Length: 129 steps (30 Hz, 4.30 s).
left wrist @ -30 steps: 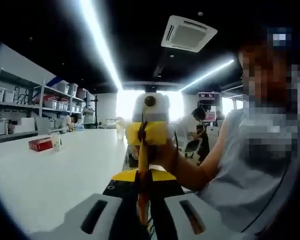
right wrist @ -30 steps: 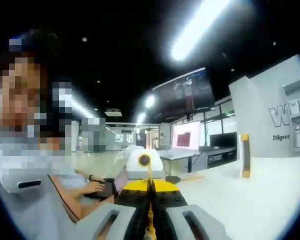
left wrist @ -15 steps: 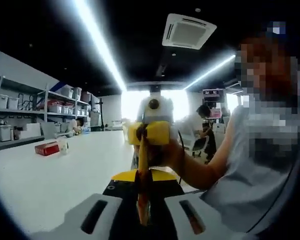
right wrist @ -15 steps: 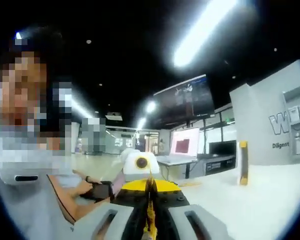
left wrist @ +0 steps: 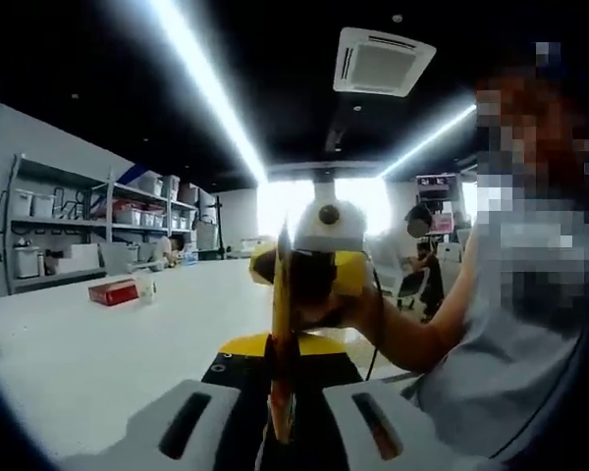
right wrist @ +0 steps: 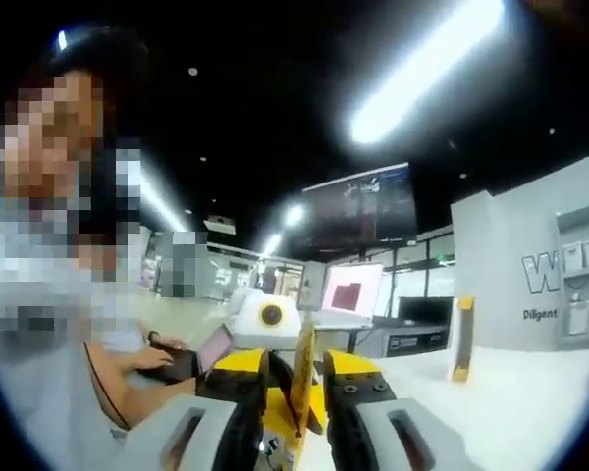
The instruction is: Tear open the coffee pouch, take out the coffee, and pour the coffee from the pouch into the cup
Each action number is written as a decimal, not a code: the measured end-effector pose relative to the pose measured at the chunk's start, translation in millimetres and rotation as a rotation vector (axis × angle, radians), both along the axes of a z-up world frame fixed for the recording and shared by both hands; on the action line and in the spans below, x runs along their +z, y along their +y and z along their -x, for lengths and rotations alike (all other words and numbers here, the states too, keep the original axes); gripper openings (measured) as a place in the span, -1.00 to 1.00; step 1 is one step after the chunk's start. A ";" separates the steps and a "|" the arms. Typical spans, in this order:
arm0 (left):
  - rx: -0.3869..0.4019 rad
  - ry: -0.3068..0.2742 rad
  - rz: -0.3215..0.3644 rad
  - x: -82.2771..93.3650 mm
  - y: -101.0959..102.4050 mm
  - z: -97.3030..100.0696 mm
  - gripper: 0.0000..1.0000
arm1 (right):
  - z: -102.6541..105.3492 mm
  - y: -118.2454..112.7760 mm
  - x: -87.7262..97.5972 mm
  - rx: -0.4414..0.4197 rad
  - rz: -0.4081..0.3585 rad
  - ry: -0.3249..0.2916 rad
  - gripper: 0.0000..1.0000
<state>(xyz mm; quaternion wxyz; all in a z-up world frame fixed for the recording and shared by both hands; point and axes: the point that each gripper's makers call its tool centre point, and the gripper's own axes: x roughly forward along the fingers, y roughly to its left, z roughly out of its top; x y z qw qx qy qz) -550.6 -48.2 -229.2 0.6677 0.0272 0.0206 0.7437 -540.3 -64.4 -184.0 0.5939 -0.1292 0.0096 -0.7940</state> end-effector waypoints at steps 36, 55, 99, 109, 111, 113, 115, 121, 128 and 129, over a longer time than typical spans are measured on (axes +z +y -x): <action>0.054 0.005 -0.028 15.6 -5.8 -0.4 -0.80 | 113.9 177.1 -63.8 -0.602 0.110 -0.092 -0.30; 0.054 0.014 -0.043 22.6 -11.3 -4.9 -0.80 | 157.9 218.2 -48.0 -0.804 0.098 -0.028 -0.24; 0.044 0.024 -0.058 27.0 -18.7 1.9 -0.80 | 280.1 376.5 -76.9 -1.221 0.053 -0.138 0.25; 0.030 0.025 -0.071 30.5 -16.7 -4.4 -0.80 | 303.5 385.7 -81.5 -1.223 0.032 -0.161 0.25; 0.033 0.027 -0.068 30.1 -16.9 -4.4 -0.80 | 307.1 385.1 -83.0 -1.220 0.023 -0.167 0.26; 0.034 0.023 -0.068 29.5 -17.1 -3.6 -0.80 | 309.3 381.8 -84.7 -1.210 0.015 -0.177 0.26; 0.035 0.016 -0.068 28.7 -16.3 -2.8 -0.80 | 311.5 381.2 -84.7 -1.204 0.015 -0.181 0.26; 0.038 0.007 -0.057 26.1 -11.4 -2.9 -0.80 | 333.8 389.0 -87.8 -1.203 0.002 -0.204 0.25; 0.052 0.006 -0.047 26.1 -8.8 1.3 -0.80 | 357.8 390.0 -90.6 -1.193 -0.058 -0.191 0.24; 0.061 0.006 -0.044 26.0 -8.9 3.2 -0.80 | 361.0 390.0 -91.0 -1.191 -0.061 -0.193 0.23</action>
